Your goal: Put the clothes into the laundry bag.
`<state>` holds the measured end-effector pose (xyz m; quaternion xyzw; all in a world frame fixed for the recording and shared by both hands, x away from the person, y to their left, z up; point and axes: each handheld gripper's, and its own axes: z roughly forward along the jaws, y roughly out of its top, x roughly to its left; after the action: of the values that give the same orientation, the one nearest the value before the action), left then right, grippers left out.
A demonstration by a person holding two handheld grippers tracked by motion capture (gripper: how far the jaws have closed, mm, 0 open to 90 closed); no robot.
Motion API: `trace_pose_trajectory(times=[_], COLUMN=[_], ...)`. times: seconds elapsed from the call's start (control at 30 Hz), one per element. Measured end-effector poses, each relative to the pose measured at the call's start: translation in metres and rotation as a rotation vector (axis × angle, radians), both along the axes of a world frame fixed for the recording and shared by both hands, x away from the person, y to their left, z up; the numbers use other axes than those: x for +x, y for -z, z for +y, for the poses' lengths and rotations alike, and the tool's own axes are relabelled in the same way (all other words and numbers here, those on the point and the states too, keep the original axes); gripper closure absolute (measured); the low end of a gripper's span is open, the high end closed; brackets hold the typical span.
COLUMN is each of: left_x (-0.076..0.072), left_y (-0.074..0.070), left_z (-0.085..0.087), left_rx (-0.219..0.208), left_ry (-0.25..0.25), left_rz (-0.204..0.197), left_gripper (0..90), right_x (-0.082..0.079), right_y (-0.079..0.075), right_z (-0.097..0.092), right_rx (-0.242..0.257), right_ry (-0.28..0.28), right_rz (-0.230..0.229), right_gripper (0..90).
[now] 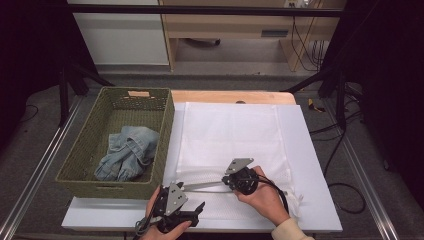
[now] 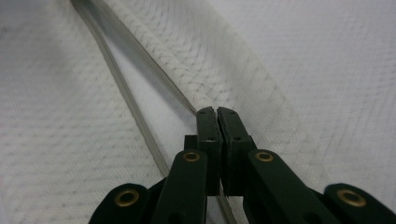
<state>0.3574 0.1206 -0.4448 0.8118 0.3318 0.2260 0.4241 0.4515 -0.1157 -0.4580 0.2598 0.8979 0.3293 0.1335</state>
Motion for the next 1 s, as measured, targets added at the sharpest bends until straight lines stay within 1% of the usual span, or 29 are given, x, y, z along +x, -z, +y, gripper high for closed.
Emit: trace_pose_trajectory(times=[0.07, 0.1, 0.13, 0.2, 0.33, 0.43, 0.5, 0.63, 0.77, 0.83, 0.87, 0.93, 1.0], left_x=[0.000, 0.000, 0.000, 0.001, 0.001, 0.001, 0.002, 0.004, 0.006, 0.007, 0.007, 0.008, 0.010], left_y=[0.000, -0.001, -0.002, -0.004, -0.006, -0.008, -0.009, -0.008, -0.009, -0.012, -0.014, -0.020, -0.024], left_z=[0.000, 0.001, 0.002, 0.003, 0.003, 0.001, 0.001, 0.001, 0.001, 0.002, 0.002, 0.003, 0.005], left_rx=[0.008, 0.008, 0.006, 0.003, 0.004, 0.013, 0.007, 0.009, 0.003, -0.001, -0.014, -0.021, -0.030], left_ry=[0.000, -0.002, -0.007, -0.015, -0.017, -0.009, -0.011, -0.015, -0.016, -0.013, -0.016, -0.009, -0.013], left_rz=[-0.001, -0.002, -0.006, -0.012, -0.017, -0.021, -0.026, -0.018, -0.015, -0.016, -0.018, -0.022, -0.026], left_gripper=[12.0, 12.0, 12.0, 12.0, 12.0, 11.9, 11.9, 11.7, 11.2, 11.1, 11.1, 11.0, 10.6], right_x=[-0.001, -0.002, -0.002, -0.005, -0.008, -0.009, -0.009, -0.008, -0.006, -0.005, -0.005, -0.005, -0.005], right_y=[-0.004, -0.005, -0.006, -0.009, -0.019, -0.025, -0.028, -0.031, -0.028, -0.028, -0.029, -0.031, -0.032], right_z=[-0.002, -0.003, -0.004, -0.006, -0.008, -0.008, -0.009, -0.011, -0.012, -0.013, -0.014, -0.015, -0.016], right_rx=[0.026, 0.028, 0.034, 0.055, 0.100, 0.083, 0.092, 0.084, 0.075, 0.073, 0.079, 0.092, 0.108], right_ry=[0.008, 0.017, 0.021, 0.030, 0.046, 0.056, 0.074, 0.090, 0.106, 0.108, 0.113, 0.121, 0.125], right_rz=[-0.014, -0.021, -0.019, -0.032, -0.045, -0.065, -0.075, -0.093, -0.090, -0.101, -0.101, -0.108, -0.108], right_gripper=[88.9, 88.9, 88.9, 89.0, 89.1, 89.0, 89.0, 89.0, 89.1, 89.1, 89.1, 89.1, 89.1])
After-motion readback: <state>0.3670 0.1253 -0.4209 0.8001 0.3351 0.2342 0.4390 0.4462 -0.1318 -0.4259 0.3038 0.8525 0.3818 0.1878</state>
